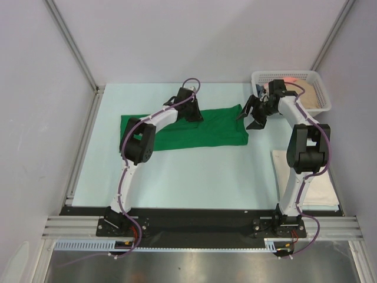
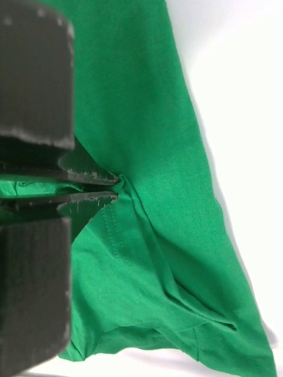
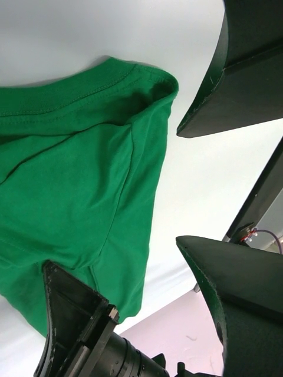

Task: Fold and stack the t-shirts
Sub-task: Fold the tshirt

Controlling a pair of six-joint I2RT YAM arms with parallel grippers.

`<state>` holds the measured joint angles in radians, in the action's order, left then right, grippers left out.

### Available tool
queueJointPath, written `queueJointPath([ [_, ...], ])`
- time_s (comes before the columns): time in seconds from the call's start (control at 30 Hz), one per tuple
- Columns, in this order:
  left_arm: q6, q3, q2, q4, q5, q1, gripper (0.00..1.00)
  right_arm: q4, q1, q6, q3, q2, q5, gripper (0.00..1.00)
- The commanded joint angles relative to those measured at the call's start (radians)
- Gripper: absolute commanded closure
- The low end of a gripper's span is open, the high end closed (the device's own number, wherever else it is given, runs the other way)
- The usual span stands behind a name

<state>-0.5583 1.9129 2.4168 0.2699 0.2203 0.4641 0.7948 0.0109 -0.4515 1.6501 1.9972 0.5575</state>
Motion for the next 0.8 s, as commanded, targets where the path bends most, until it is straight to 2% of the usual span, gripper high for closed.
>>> queueJointPath([
  [0.0,-0.003,-0.002,-0.036,-0.038,-0.018,0.005,0.99,-0.006,-0.003,-0.001,-0.015,-0.057,0.015,0.26],
  [0.33,0.038,-0.034,-0.139,-0.061,-0.147,0.005,1.0,-0.134,0.008,-0.119,-0.082,-0.035,0.062,0.27],
  [0.43,0.038,0.023,-0.104,-0.018,-0.157,0.005,0.94,-0.143,0.008,-0.13,-0.082,-0.022,0.064,0.27],
  [0.5,0.037,0.031,-0.094,0.006,-0.159,0.005,0.79,-0.143,0.008,-0.13,-0.081,-0.02,0.062,0.26],
  [0.63,0.07,0.04,-0.107,0.035,-0.194,0.004,0.71,-0.118,0.008,-0.11,-0.09,-0.038,0.026,0.26],
  [0.77,0.109,0.096,-0.119,0.089,-0.214,-0.005,0.66,-0.095,0.004,-0.096,-0.142,-0.096,-0.027,0.26],
])
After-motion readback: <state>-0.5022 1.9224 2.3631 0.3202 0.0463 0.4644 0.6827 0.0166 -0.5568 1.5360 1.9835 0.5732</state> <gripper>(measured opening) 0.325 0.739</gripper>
